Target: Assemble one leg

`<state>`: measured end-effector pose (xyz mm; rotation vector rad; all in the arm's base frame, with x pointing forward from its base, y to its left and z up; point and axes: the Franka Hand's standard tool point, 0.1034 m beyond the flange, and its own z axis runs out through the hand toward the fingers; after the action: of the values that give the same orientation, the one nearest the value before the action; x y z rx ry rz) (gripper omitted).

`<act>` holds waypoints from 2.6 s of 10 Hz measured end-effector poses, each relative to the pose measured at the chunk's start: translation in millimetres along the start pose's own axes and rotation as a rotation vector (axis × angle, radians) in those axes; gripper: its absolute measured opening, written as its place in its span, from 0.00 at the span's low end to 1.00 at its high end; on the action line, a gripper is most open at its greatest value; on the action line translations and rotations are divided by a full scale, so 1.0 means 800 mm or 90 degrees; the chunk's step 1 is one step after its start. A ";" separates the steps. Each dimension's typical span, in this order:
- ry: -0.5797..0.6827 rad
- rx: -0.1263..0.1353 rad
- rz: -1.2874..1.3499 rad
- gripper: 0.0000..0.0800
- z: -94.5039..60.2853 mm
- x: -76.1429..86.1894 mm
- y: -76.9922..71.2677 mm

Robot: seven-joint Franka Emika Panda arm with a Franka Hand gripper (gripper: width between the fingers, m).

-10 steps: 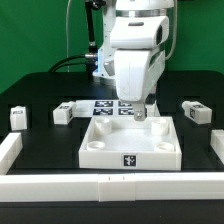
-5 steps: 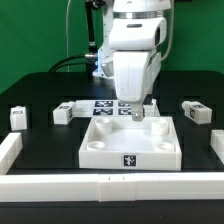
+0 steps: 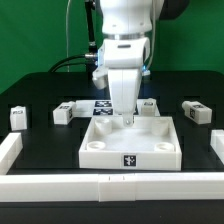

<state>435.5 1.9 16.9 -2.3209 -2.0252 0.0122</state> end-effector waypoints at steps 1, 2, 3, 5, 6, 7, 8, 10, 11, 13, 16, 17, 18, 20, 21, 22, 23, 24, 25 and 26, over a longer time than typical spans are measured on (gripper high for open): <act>0.000 0.008 -0.001 0.81 0.009 0.000 -0.004; 0.000 0.012 -0.001 0.81 0.013 0.000 -0.006; 0.000 0.010 0.002 0.81 0.013 0.002 -0.004; 0.001 0.008 0.002 0.78 0.013 0.003 -0.003; 0.001 0.008 0.002 0.78 0.013 0.002 -0.003; 0.001 0.008 0.002 0.55 0.013 0.002 -0.003; 0.001 0.008 0.002 0.55 0.013 0.002 -0.003; 0.001 0.008 0.002 0.15 0.014 0.002 -0.003; 0.002 0.003 0.002 0.07 0.012 0.002 -0.001; 0.002 0.001 0.003 0.07 0.012 0.002 0.000; 0.002 0.001 0.003 0.07 0.012 0.002 0.000; 0.002 0.001 0.003 0.07 0.012 0.002 0.000; 0.002 0.000 0.002 0.07 0.011 0.003 0.001; 0.010 -0.002 -0.017 0.07 0.011 0.027 0.018; 0.017 -0.007 -0.026 0.07 0.011 0.040 0.029; 0.023 -0.010 -0.029 0.07 0.012 0.051 0.037; 0.028 -0.014 -0.032 0.07 0.012 0.063 0.044; 0.034 -0.017 -0.035 0.07 0.013 0.076 0.049; 0.039 -0.019 -0.032 0.07 0.014 0.090 0.054; 0.034 -0.020 -0.037 0.07 0.015 0.094 0.053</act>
Offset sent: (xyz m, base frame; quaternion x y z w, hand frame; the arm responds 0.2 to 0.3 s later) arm 0.0120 0.0027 0.0028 -0.0379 -0.0246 -0.0148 0.9989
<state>487.2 71.2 5.5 -2.2529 -2.0820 -0.0838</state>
